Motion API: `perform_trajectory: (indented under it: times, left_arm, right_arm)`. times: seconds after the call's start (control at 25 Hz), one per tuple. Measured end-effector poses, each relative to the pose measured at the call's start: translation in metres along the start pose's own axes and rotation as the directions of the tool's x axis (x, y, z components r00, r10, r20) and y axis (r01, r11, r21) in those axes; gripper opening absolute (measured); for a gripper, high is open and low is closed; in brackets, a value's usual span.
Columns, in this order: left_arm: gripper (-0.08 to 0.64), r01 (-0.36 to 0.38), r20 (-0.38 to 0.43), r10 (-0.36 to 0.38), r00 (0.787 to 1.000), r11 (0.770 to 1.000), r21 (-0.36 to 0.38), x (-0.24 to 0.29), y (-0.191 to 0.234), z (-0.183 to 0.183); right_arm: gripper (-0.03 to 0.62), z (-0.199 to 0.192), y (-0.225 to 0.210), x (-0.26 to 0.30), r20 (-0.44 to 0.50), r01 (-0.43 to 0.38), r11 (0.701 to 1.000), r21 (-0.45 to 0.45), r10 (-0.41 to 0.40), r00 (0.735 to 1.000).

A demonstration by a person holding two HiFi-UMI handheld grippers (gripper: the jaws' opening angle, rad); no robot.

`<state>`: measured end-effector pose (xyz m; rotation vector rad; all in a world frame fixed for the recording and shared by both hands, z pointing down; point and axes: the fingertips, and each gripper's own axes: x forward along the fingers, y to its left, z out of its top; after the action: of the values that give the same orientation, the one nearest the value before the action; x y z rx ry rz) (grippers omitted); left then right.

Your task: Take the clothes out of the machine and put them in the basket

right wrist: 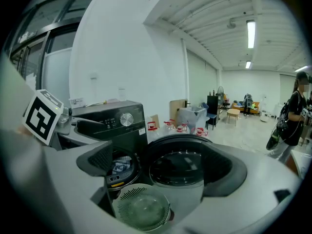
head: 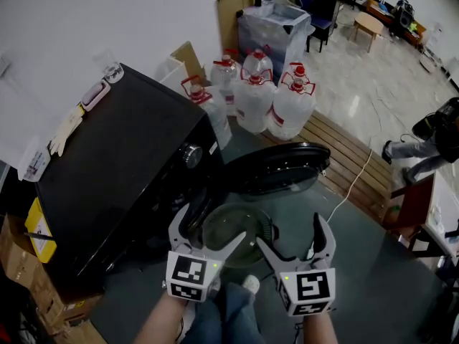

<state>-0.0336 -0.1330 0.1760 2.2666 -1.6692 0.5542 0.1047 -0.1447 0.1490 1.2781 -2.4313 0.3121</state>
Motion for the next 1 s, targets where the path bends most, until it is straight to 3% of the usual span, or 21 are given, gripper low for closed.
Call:
perform_trajectory:
  times: [0.36,0.8,1.0]
  left_arm:
    - [0.566,0.007,-0.051,-0.012,0.999,0.995,-0.098,0.016,0.017,-0.073]
    - [0.566,0.021,-0.120,-0.034,0.992,0.994,-0.105,0.052,0.038,-0.175]
    - [0.566,-0.024,-0.130,0.008,0.991,0.993,-0.119,0.069,0.057,-0.216]
  right_arm:
    - [0.563,-0.064,0.013,0.017,-0.057,0.046,0.998,0.045,-0.043,0.997]
    - [0.563,-0.163,0.029,0.059,-0.123,0.104,0.991,0.081,-0.093,0.988]
    - [0.563,-0.207,0.037,0.085,-0.152,0.105,0.991,0.088,-0.091,0.984]
